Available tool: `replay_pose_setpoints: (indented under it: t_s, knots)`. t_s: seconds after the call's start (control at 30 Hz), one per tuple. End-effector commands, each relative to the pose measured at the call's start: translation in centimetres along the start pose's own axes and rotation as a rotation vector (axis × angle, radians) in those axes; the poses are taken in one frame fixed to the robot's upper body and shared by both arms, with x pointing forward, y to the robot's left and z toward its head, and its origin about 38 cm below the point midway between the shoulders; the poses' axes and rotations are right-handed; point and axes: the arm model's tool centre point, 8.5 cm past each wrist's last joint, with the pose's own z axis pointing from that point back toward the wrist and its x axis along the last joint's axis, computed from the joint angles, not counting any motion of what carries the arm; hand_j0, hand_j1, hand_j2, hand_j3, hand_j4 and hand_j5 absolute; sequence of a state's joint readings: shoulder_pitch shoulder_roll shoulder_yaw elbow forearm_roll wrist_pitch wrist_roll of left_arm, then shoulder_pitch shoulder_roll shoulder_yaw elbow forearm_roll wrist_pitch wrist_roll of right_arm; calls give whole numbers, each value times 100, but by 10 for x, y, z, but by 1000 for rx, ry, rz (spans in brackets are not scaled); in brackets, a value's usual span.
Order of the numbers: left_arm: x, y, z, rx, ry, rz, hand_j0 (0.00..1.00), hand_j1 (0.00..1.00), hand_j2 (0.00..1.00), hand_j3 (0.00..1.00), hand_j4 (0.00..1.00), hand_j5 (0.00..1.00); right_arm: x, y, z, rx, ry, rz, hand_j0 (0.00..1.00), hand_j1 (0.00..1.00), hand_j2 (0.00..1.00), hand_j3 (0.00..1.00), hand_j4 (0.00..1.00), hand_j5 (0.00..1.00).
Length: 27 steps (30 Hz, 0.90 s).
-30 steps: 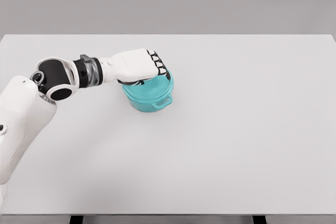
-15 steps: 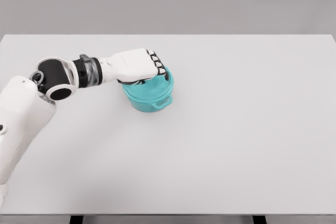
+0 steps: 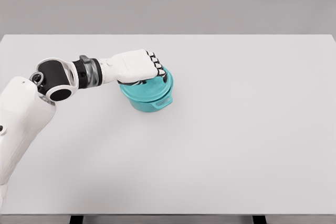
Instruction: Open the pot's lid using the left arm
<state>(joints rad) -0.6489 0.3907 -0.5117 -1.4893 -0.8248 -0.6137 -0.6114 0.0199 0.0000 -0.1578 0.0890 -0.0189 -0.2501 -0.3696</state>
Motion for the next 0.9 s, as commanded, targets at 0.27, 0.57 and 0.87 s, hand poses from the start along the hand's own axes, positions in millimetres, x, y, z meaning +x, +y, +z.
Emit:
replay_pose_setpoints:
  t_s: [0.27,0.57,0.87]
  knots:
    - [-1,0,2,10,0,14,51,51,51,51,51,51,0,0,0,0,0,-1,100,100,100,100,100,100]
    - [-6,5,7,16,13,8,51,51,51,51,51,51,0,0,0,0,-1,-2,100,100,100,100,100,100]
    - [-51,10,68,39,144,22,51,51,51,51,51,51,0,0,0,0,-1,-2,100,100,100,100,100,100]
